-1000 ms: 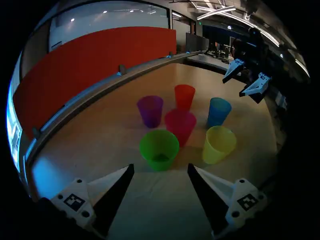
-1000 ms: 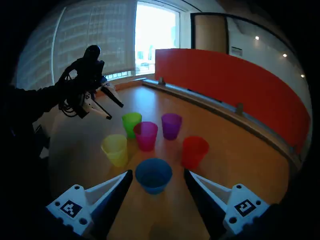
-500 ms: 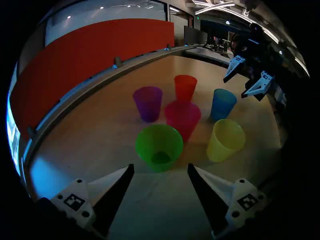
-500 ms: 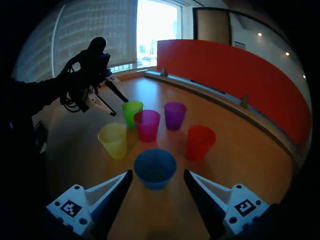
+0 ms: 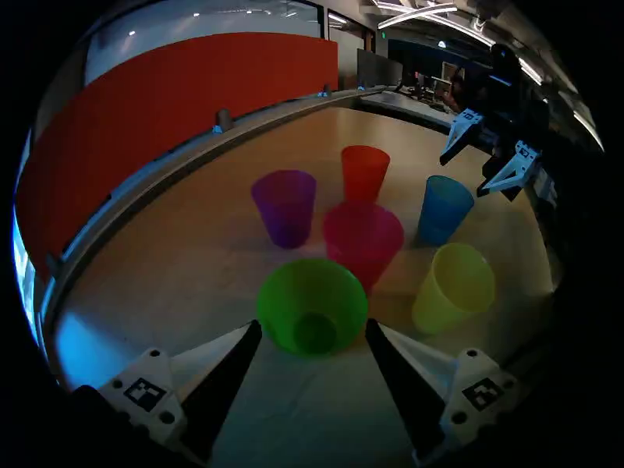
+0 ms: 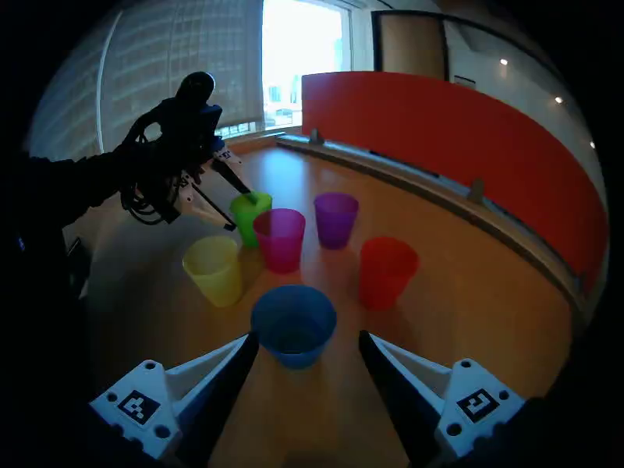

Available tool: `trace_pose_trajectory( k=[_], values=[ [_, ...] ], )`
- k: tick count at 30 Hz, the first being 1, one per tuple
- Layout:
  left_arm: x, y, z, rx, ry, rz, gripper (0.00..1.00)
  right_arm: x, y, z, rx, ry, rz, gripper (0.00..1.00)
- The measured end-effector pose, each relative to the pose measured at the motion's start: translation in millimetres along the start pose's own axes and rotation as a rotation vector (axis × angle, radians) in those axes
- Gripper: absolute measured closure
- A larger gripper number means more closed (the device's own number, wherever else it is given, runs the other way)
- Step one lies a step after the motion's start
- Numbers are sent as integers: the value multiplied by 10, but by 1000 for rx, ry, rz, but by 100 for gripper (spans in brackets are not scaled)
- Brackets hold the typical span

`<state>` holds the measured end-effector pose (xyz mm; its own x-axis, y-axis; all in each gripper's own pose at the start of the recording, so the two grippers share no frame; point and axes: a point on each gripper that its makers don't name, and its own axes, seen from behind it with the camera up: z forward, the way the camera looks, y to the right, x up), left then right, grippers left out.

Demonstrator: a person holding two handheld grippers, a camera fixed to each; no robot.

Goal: Pour water

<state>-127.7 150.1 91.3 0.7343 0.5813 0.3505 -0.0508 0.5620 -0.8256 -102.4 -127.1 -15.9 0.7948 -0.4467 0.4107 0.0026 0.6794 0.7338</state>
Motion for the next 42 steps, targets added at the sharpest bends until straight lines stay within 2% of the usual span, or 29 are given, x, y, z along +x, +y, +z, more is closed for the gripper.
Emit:
trace_pose_trajectory(
  k=[6, 12, 16, 24, 42],
  values=[
    [57, -34, 86, 8, -7, 9, 0, -12, 21, -6, -4, 0, 1, 1],
    [68, -64, 109, 19, -18, 17, 1, -36, 32, -22, -5, 0, 4, 1],
    [81, -73, 106, 24, -10, 22, 13, -47, 34, -27, -5, 1, 6, 1],
    [93, -76, 96, 38, -7, 56, 14, -52, 17, -21, -3, 3, 7, 1],
    [229, -123, -188, 74, 53, 43, 14, -120, -124, 155, 33, -13, 3, 1]
  ],
)
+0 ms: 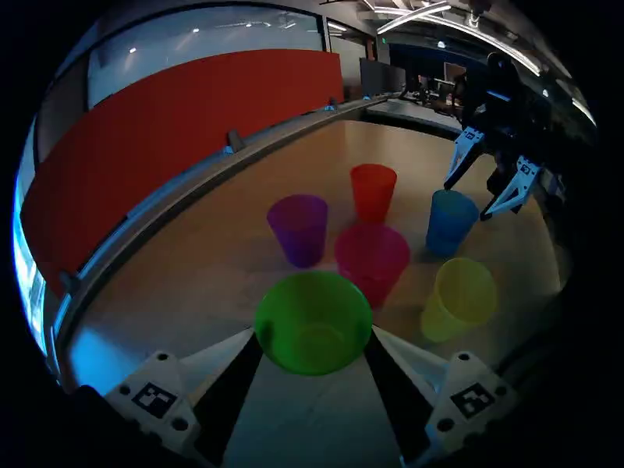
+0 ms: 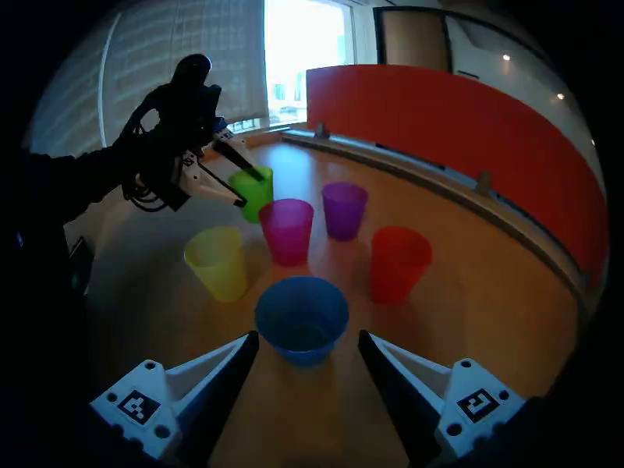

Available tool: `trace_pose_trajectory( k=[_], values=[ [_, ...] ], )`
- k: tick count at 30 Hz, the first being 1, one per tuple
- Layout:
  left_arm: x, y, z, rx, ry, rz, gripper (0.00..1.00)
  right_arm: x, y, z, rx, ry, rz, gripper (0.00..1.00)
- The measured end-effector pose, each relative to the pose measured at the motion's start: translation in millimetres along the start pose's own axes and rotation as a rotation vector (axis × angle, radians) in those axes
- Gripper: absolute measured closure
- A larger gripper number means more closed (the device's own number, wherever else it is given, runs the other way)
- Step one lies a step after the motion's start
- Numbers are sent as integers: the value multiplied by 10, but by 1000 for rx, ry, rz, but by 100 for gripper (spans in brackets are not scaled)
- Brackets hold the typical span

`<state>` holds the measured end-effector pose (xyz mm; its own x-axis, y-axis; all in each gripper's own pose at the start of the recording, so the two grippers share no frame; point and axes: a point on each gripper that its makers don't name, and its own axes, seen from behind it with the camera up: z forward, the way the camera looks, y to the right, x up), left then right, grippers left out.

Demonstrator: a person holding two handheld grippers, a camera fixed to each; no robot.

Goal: Pour water

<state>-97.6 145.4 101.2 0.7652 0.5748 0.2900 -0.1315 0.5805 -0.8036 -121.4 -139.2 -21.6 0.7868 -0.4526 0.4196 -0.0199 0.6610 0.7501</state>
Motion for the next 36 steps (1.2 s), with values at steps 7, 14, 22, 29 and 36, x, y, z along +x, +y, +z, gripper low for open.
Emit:
trace_pose_trajectory(
  k=[7, 14, 22, 29, 36],
  values=[
    [3, -24, -67, 17, 13, -9, 15, 4, -50, 158, 11, 3, -7, 1],
    [-16, -8, -137, 20, 28, -26, 14, 37, -52, 331, 16, 14, -1, 0],
    [-47, -40, -208, 35, 38, -38, 14, 0, -27, 433, -1, 7, -43, 1],
    [-62, -47, -243, 42, 47, -45, 14, 8, 11, 478, -25, 19, -41, 10],
    [-55, -32, -286, 45, 60, -52, 14, 30, 23, 456, -31, 26, -19, 11]
  ],
)
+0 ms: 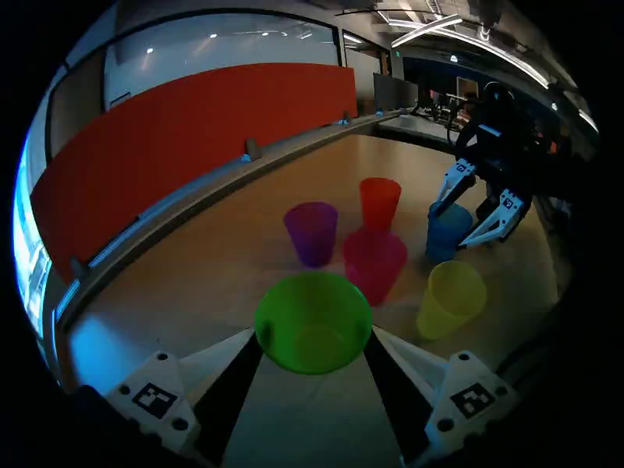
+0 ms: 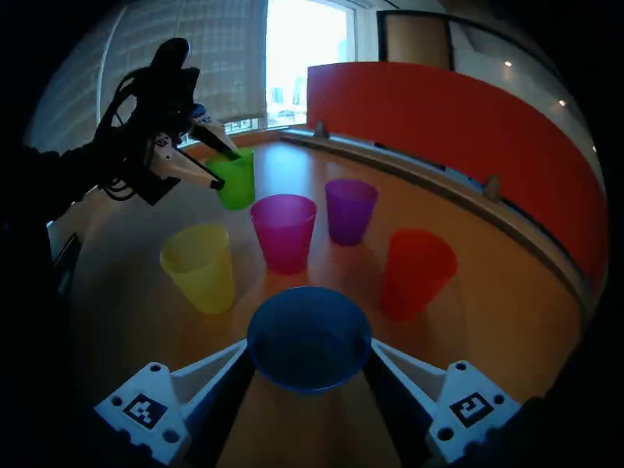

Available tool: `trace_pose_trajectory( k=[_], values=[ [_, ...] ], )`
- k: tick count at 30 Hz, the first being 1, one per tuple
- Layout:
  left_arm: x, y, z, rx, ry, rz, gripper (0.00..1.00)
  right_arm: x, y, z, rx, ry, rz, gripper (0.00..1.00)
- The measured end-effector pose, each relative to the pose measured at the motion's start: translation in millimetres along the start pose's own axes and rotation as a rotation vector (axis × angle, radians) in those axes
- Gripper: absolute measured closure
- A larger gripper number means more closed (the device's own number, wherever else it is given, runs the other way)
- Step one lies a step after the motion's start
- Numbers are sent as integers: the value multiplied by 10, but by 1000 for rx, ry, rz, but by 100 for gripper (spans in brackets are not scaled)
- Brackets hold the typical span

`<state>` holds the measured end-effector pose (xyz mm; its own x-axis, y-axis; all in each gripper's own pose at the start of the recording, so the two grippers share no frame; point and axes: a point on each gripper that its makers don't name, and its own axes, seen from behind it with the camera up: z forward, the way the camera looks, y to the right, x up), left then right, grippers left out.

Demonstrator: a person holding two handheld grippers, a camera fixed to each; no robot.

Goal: Pour water

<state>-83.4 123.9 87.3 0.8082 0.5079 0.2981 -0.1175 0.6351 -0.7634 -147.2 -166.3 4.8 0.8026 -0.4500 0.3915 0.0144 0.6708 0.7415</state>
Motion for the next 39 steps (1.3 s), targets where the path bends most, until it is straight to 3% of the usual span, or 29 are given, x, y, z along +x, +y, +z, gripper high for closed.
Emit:
trace_pose_trajectory(
  k=[9, 28, 39],
  values=[
    [129, 62, -138, 5, 53, -24, 14, 267, -2, -160, -13, 56, 13, 10],
    [600, 375, -544, 21, 214, -28, 15, 1268, -55, -797, -73, 242, -27, 11],
    [828, 505, -738, 18, 305, -37, 15, 1576, -189, -982, -74, 294, -43, 11]
  ],
)
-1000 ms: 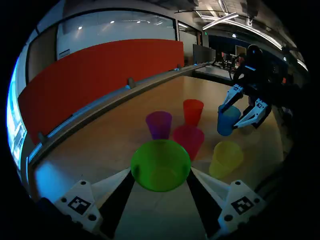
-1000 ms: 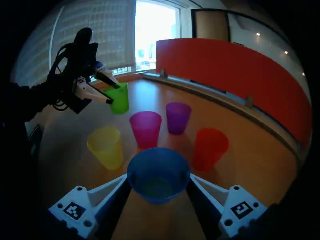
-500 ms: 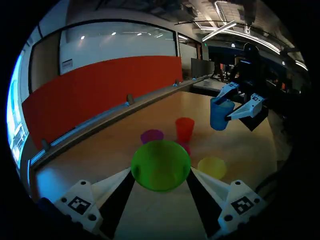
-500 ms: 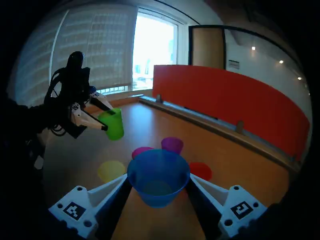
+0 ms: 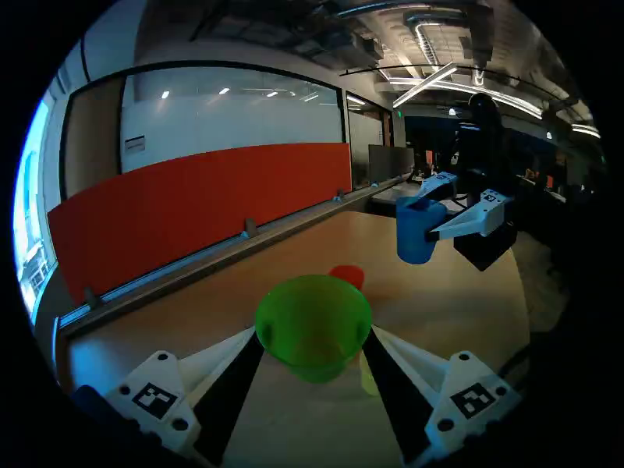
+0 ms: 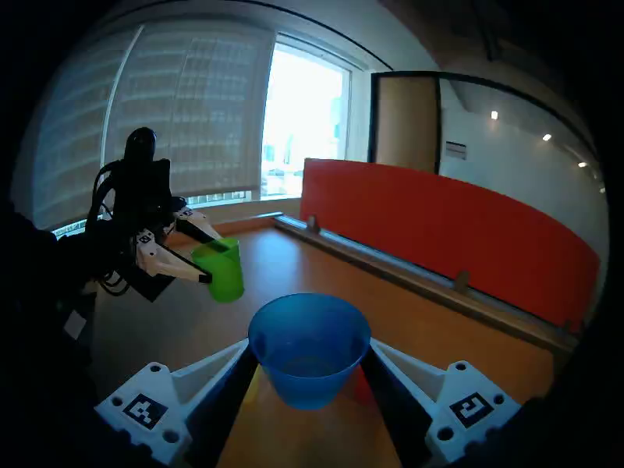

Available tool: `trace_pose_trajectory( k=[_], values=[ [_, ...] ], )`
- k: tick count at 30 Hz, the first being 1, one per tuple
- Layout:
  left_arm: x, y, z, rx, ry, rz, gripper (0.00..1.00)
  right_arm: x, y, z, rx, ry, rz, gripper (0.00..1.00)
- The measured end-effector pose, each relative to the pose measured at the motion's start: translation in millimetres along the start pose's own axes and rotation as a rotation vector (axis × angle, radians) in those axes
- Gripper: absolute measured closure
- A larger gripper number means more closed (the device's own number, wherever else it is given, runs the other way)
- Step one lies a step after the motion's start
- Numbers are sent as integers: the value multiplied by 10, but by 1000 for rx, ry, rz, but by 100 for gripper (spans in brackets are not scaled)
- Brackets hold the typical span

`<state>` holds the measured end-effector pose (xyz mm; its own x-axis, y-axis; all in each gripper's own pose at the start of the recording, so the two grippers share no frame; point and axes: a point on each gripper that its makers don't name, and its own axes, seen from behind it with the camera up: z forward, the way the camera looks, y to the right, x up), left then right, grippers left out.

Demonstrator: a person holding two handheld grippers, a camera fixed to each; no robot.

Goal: Pour water

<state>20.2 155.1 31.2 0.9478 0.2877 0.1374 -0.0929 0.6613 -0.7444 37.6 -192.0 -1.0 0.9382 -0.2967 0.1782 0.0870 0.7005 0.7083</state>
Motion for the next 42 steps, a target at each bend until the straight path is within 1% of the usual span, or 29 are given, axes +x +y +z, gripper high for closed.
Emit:
trace_pose_trajectory(
  k=[6, 12, 19, 25, 30, 36, 42],
  values=[
    [74, 17, -36, 5, 25, -5, 14, 69, -42, -19, -1, 14, 3, 11],
    [178, 101, -74, -11, 59, -13, 14, 173, -83, -22, 5, 32, 6, 11],
    [227, 165, -91, -18, 74, -11, 14, 302, -129, -5, 15, 55, -2, 11],
    [257, 205, -108, -23, 82, -7, 14, 440, -173, 20, 21, 94, -7, 11],
    [286, 240, -121, -31, 88, -12, 14, 603, -197, 41, 23, 144, -9, 11],
    [313, 280, -129, -39, 94, -11, 14, 794, -222, 65, 32, 202, 4, 11],
    [311, 326, -135, -48, 94, -4, 14, 901, -256, 100, 42, 232, 4, 11]
  ],
)
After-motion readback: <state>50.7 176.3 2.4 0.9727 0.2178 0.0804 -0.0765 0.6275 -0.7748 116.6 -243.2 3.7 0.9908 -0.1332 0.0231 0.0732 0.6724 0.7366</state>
